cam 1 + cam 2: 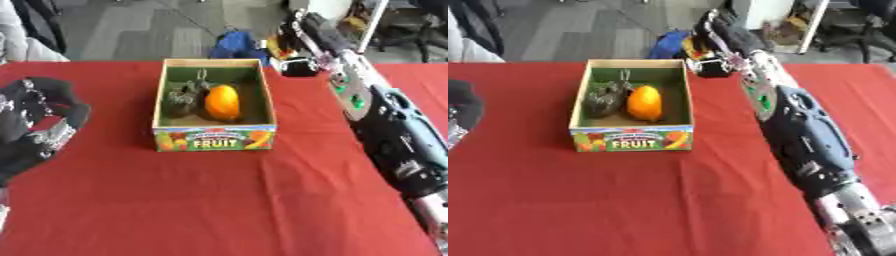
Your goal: Pick up objects on the table and place them in the box.
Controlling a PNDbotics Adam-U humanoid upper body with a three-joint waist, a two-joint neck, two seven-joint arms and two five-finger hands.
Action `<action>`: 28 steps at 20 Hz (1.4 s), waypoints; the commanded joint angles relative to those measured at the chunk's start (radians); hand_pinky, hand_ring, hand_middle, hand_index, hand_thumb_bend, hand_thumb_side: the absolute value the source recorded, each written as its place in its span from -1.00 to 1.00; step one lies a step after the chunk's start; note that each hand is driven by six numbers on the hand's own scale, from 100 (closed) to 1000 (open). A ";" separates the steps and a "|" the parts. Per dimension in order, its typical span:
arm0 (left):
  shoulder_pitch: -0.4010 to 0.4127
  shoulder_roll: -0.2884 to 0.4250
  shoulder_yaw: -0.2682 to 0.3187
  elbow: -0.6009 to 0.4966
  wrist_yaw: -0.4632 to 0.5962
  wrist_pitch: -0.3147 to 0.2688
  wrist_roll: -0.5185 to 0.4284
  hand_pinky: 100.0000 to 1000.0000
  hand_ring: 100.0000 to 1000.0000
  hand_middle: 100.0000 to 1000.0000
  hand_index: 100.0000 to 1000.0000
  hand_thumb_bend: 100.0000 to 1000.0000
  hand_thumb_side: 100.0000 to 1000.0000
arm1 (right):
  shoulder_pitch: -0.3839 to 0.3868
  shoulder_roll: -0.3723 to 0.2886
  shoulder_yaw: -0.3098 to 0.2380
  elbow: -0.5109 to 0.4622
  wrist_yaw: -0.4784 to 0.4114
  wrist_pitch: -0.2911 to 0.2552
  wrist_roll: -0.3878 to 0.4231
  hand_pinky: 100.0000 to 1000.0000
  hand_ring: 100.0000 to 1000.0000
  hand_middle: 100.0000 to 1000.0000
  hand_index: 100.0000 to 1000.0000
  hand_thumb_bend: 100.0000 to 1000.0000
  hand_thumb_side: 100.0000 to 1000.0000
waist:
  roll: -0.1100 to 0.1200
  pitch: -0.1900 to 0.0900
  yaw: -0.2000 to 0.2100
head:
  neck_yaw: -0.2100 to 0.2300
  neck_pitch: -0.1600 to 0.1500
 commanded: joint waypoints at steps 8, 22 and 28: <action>-0.024 0.001 -0.006 -0.022 0.005 0.000 -0.013 0.15 0.21 0.01 0.28 -0.03 -0.41 | -0.036 0.054 -0.007 0.053 0.104 -0.013 -0.005 -0.05 -0.33 -0.53 -0.29 -0.86 -1.00 | 0.001 -0.008 0.017 | -0.017 -0.021; -0.019 0.001 -0.004 -0.019 0.003 0.001 -0.011 0.14 0.21 0.01 0.28 -0.03 -0.41 | -0.029 0.050 0.000 0.006 0.066 -0.056 0.094 0.42 0.50 0.62 0.74 -0.54 -0.62 | -0.004 -0.011 0.006 | -0.010 -0.022; -0.014 0.004 0.000 -0.018 0.001 0.001 -0.007 0.14 0.21 0.01 0.28 -0.03 -0.41 | -0.035 0.014 -0.020 -0.073 -0.018 -0.005 0.041 0.52 0.59 0.69 0.76 -0.58 -0.74 | -0.005 -0.014 -0.008 | 0.000 -0.022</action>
